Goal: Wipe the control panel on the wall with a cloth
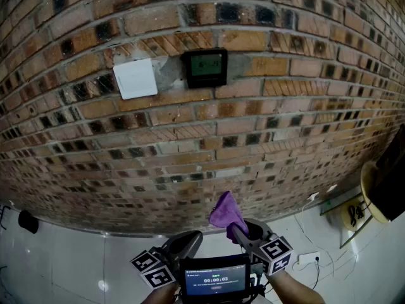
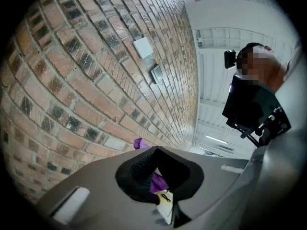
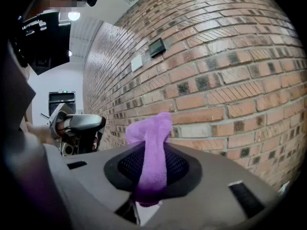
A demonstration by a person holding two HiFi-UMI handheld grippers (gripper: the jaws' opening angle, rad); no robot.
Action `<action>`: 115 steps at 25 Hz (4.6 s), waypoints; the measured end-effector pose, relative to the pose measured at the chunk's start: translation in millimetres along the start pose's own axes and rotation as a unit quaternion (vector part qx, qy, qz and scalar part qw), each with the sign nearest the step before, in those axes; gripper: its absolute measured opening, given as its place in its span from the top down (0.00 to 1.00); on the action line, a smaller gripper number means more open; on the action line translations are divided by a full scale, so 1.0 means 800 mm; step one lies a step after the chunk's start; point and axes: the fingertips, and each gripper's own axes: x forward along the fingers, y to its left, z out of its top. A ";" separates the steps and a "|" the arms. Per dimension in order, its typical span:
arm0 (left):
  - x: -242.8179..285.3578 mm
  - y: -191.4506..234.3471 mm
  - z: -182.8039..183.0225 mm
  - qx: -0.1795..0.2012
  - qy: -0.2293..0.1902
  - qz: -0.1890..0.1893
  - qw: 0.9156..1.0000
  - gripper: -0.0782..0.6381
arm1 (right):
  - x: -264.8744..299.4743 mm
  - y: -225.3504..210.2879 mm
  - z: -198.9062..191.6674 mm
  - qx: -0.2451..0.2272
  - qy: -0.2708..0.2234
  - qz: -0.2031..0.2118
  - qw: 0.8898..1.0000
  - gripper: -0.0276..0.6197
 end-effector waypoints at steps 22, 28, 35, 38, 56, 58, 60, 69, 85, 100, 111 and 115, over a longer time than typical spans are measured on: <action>-0.008 -0.021 0.087 0.056 -0.031 -0.033 0.997 0.91 | 0.061 0.050 0.230 -0.149 -0.148 0.014 0.978 0.81; -0.008 -0.030 0.109 0.076 -0.046 -0.034 0.995 0.91 | 0.079 0.062 0.279 -0.192 -0.170 0.018 0.967 0.81; -0.009 -0.046 0.130 0.098 -0.058 -0.037 0.993 0.91 | 0.098 0.077 0.346 -0.240 -0.207 0.021 0.948 0.81; -0.011 -0.050 0.135 0.105 -0.063 -0.036 0.992 0.91 | 0.105 0.082 0.372 -0.264 -0.225 0.016 0.938 0.81; -0.023 -0.051 0.143 0.121 -0.079 -0.017 0.989 0.91 | 0.167 0.091 0.467 -0.312 -0.258 -0.001 0.914 0.81; -0.023 -0.050 0.145 0.122 -0.080 -0.016 0.989 0.91 | 0.164 0.083 0.470 -0.311 -0.259 -0.009 0.914 0.81; -0.023 -0.049 0.145 0.122 -0.081 -0.014 0.989 0.91 | 0.160 0.075 0.473 -0.309 -0.262 -0.017 0.914 0.81; -0.012 -0.051 0.139 0.119 -0.073 -0.026 0.990 0.91 | 0.130 0.042 0.481 -0.312 -0.269 -0.047 0.910 0.81; 0.008 -0.055 0.134 0.113 -0.060 -0.047 0.991 0.91 | 0.082 -0.022 0.485 -0.309 -0.272 -0.109 0.905 0.81; 0.021 -0.053 0.137 0.111 -0.051 -0.059 0.991 0.91 | 0.036 -0.092 0.481 -0.282 -0.272 -0.176 0.903 0.81; 0.024 -0.052 0.136 0.110 -0.047 -0.063 0.991 0.91 | 0.003 -0.120 0.475 -0.267 -0.280 -0.205 0.899 0.81; 0.025 -0.053 0.133 0.108 -0.047 -0.064 0.991 0.91 | -0.005 -0.110 0.478 -0.266 -0.292 -0.202 0.896 0.81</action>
